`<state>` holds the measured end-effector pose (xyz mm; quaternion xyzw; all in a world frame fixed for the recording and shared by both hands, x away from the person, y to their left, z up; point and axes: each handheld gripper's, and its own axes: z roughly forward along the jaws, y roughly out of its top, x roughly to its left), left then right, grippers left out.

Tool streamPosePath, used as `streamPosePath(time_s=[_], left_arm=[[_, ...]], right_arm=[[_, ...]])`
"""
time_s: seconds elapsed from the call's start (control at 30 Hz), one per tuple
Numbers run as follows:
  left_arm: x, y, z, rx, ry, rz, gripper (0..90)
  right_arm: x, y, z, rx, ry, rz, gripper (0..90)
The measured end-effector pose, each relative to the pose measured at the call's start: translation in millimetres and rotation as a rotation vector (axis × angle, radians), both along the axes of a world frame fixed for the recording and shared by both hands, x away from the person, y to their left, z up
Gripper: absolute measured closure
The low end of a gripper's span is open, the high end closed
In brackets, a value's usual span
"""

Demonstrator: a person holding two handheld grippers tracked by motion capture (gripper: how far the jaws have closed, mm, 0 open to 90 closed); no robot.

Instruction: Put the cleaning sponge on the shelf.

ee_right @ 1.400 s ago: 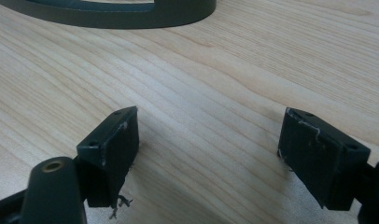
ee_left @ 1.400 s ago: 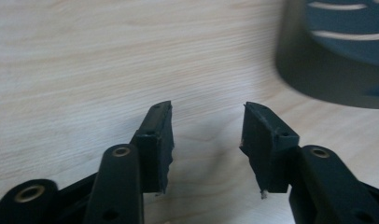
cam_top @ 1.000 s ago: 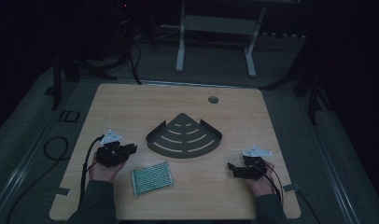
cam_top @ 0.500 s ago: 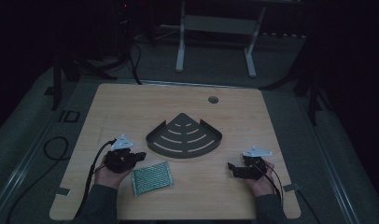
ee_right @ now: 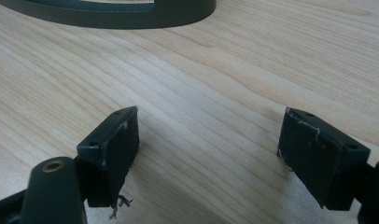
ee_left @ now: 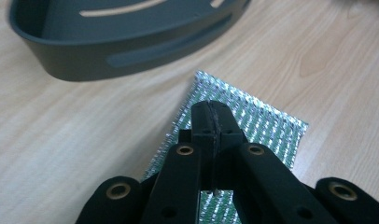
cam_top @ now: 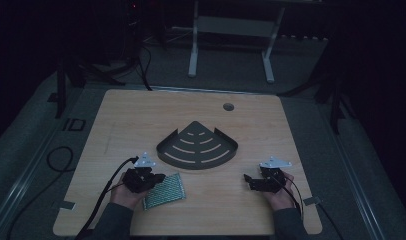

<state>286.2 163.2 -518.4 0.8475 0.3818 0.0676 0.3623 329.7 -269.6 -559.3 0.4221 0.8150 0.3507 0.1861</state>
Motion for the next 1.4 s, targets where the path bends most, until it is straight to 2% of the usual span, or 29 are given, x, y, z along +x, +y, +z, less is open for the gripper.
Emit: streamPosePath(time_s=[0.23, 0.33, 0.5, 1.0, 1.33, 1.4], left_arm=[[-3.0, -5.1, -10.9, -0.006, 0.028, -0.010, 90.0], [-1.5, -7.7, -14.6, 0.008, 0.042, -0.011, 90.0], [-1.0, -6.9, -15.0, 0.005, 0.044, 0.002, 90.0], [4.8, 13.7, -16.7, -0.005, 0.041, 0.079, 90.0], [8.1, 23.8, -14.6, 0.017, 0.051, 0.112, 90.0], [9.2, 25.6, -13.1, 0.034, 0.060, 0.116, 90.0]], right_arm=[[0.0, 0.0, 0.0, 0.000, 0.000, 0.000, 19.8], [0.0, 0.0, 0.0, 0.000, 0.000, 0.000, 19.8], [0.0, 0.0, 0.0, 0.000, 0.000, 0.000, 19.8], [0.0, 0.0, 0.0, 0.000, 0.000, 0.000, 19.8], [0.0, 0.0, 0.0, 0.000, 0.000, 0.000, 19.8], [0.0, 0.0, 0.0, 0.000, 0.000, 0.000, 19.8]])
